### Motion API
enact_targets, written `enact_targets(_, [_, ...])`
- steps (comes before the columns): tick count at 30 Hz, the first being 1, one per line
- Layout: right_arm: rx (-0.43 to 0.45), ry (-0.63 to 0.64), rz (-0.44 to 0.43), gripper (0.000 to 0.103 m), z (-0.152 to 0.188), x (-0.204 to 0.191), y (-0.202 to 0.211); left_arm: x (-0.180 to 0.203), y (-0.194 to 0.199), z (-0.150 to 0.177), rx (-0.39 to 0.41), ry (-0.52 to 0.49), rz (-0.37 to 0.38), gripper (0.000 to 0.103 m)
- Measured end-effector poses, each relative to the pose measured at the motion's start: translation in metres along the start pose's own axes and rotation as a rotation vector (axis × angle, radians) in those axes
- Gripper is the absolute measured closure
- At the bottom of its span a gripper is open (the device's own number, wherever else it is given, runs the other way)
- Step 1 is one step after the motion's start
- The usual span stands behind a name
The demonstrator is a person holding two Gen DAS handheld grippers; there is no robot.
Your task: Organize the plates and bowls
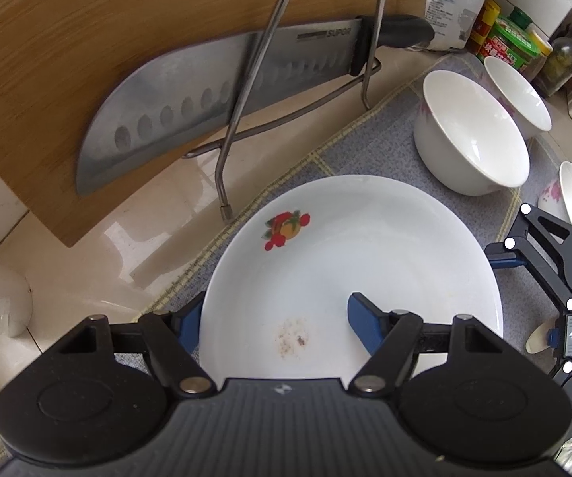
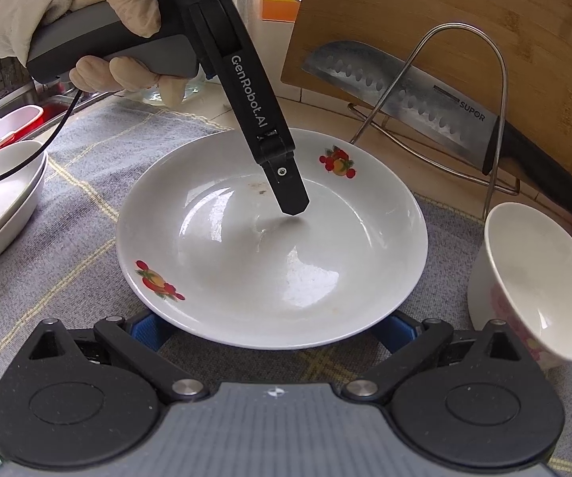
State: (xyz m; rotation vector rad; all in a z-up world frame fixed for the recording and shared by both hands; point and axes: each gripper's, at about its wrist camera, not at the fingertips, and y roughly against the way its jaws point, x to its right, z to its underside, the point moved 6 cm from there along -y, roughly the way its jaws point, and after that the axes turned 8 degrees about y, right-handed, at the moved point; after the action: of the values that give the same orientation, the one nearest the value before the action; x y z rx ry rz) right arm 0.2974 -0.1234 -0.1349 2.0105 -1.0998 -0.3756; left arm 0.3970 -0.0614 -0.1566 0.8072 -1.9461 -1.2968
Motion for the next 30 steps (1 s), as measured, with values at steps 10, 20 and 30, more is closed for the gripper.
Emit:
enact_targets(10, [-0.007,0.010,0.009,0.000,-0.002,0.000,0.001,0.001,0.002,0.002,0.009,0.001,-0.003,0.030])
enact_targets(20, [0.001,0.020,0.002,0.000,-0.006,-0.002,0.008,0.000,0.012,0.008,0.022,0.011,-0.010,0.030])
enact_targets(30, [0.011,0.034,-0.001,0.000,-0.009,-0.011,0.021,0.005,0.028,0.017,0.039,0.016,-0.020,0.030])
